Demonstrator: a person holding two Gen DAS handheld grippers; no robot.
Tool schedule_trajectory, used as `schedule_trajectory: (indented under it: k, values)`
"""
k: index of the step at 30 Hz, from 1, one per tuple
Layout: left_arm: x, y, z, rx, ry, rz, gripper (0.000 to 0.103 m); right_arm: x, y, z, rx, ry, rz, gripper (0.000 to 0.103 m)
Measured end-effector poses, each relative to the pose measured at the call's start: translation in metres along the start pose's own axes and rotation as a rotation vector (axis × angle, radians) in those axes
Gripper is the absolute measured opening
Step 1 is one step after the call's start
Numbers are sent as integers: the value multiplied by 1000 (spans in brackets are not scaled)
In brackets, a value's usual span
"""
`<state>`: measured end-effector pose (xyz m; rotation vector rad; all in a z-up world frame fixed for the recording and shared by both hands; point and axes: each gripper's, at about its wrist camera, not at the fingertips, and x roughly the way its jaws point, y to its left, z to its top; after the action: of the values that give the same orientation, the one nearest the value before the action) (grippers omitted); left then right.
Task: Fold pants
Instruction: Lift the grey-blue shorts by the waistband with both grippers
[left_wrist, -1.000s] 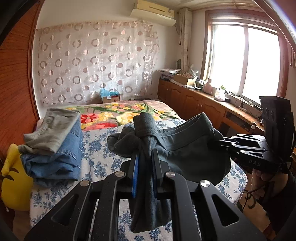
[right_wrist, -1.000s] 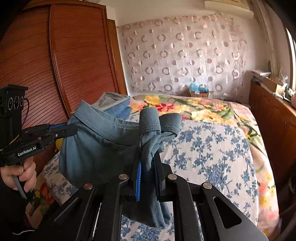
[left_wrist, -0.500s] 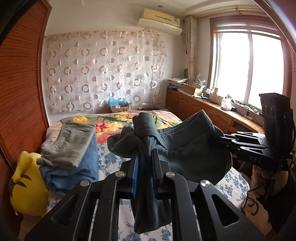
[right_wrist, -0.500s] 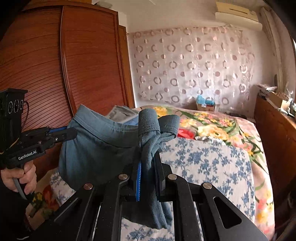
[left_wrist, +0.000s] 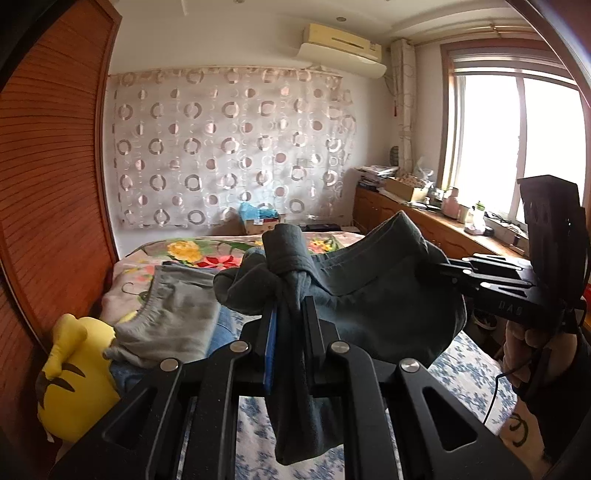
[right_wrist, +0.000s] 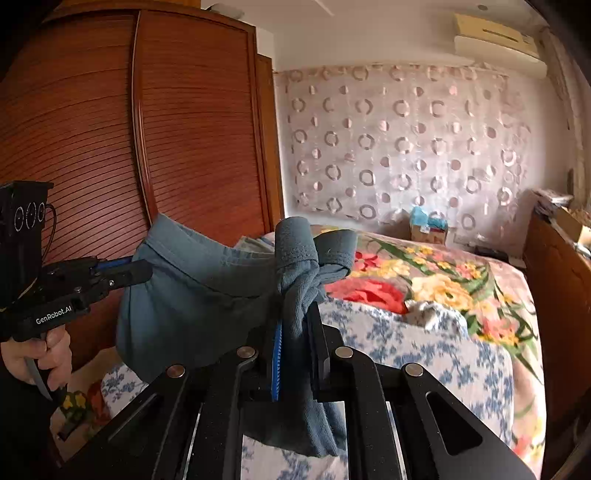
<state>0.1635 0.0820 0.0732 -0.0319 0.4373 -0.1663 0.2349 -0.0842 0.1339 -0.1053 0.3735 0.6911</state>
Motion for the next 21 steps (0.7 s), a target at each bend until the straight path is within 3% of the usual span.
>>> schedule_trajectory:
  k: [11, 21]
  values:
    - [34, 43, 10, -54, 7, 61, 13, 70, -20, 26, -62, 6, 56, 11]
    - [57, 70, 9, -97, 4, 114, 13, 121, -29, 51, -134, -41, 96, 11]
